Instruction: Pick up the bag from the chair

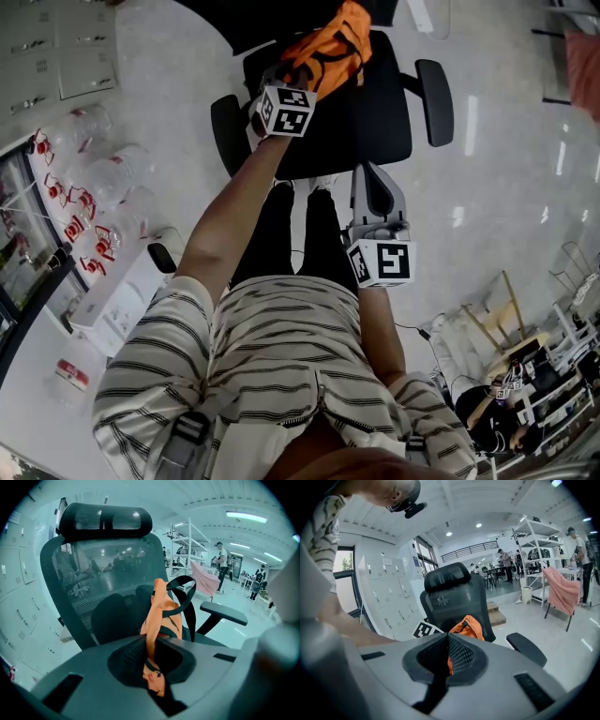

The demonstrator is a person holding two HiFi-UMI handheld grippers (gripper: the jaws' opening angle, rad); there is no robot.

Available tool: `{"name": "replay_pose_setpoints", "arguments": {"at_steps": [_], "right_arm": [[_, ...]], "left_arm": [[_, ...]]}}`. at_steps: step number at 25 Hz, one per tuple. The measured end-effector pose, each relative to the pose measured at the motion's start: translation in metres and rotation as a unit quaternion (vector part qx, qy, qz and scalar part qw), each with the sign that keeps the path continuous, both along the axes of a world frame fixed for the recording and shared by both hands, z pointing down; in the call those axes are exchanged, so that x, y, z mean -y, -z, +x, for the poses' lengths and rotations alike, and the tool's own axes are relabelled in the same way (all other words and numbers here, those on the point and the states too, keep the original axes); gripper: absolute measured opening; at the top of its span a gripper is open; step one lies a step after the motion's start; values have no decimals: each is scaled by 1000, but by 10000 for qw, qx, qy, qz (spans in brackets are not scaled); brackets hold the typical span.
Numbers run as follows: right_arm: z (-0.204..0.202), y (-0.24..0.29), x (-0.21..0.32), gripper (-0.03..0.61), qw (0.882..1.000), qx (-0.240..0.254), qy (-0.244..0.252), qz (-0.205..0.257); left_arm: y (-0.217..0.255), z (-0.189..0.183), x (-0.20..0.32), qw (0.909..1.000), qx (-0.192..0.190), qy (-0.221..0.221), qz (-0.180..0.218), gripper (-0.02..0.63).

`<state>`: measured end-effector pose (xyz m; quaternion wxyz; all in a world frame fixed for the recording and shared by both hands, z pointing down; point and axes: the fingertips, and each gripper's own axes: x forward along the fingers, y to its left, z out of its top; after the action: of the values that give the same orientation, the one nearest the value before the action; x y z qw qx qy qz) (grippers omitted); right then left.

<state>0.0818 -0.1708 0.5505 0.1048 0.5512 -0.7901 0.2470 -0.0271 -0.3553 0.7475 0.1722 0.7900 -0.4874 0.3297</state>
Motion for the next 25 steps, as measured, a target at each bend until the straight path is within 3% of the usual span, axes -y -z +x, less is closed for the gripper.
{"name": "replay_pose_setpoints", "arguments": {"at_steps": [25], "right_arm": [[-4,29,-6,18,9996,16,-13,287]], "left_arm": [[63,0,-14,9965,-667,419,280,31]]}}
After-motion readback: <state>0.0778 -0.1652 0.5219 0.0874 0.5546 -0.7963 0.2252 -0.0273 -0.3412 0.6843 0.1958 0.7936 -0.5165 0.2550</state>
